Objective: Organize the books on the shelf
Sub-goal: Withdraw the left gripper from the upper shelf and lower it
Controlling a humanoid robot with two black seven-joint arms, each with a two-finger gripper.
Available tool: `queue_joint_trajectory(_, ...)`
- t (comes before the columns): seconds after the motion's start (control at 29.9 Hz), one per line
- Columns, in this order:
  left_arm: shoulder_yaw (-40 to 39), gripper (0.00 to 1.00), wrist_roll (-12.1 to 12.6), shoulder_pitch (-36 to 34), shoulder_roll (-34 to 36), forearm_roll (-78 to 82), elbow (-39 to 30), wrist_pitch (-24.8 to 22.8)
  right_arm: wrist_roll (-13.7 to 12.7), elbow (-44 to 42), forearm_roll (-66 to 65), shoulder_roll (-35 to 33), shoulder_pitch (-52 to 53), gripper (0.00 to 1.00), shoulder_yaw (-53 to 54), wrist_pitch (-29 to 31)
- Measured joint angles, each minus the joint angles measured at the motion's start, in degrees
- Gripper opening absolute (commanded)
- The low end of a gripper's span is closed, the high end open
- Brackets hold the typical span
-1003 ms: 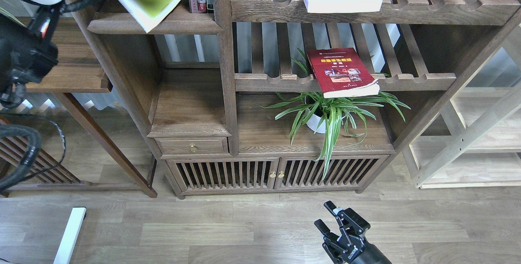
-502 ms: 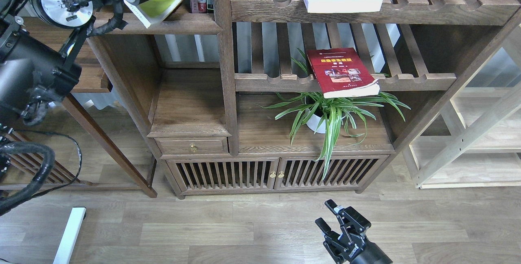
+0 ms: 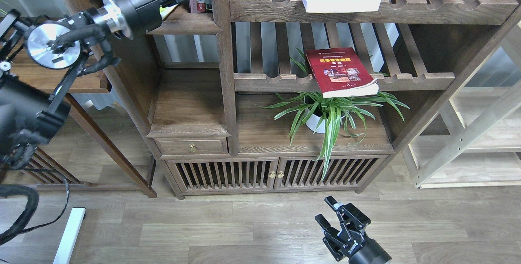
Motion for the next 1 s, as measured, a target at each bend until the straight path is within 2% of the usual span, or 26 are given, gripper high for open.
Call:
queue_joint_trajectory(0.2,-5.33,0.89,0.0,8.85,1.13,-1.05,-8.82,0.51,0.0,-0.03,-1.42,0.9,0.66,0.71,0.08,0.0)
queue_joint_trajectory(0.3,-8.49,0.93,0.0,14.96,1.85,-2.8,-12.27,0.14,0.0,-0.03,-1.75,1.12,1.02,0.71,0.1,0.0)
queue_joint_trajectory(0.47,-13.75,0.95,0.0,24.4,2.08,-6.12,-15.65,-1.91,0.0,-0.03,-2.67,0.63,1.69,0.75,0.19,0.0)
queue_joint_trajectory(0.57,-15.95,0.96,0.0,29.71,2.03,-7.72,-15.91,-5.86,0.0,-0.03,-3.28,0.43,2.25,0.79,0.93,0.0)
queue_joint_trajectory(0.67,-17.26,0.98,-0.01,34.05,1.75,-10.03,-15.29,-10.49,0.0,-0.03,-4.43,0.43,2.54,0.88,1.89,0.0)
queue_joint_trajectory(0.8,-18.5,0.98,-0.01,39.68,1.6,-13.33,-13.45,-17.35,0.0,-0.14,-7.71,0.58,3.25,0.9,3.11,0.0)
queue_joint_trajectory(1.0,-19.5,0.98,-0.01,47.58,-0.99,-14.22,-8.56,-18.92,0.0,-0.29,-10.02,1.01,3.59,0.9,3.76,0.0)
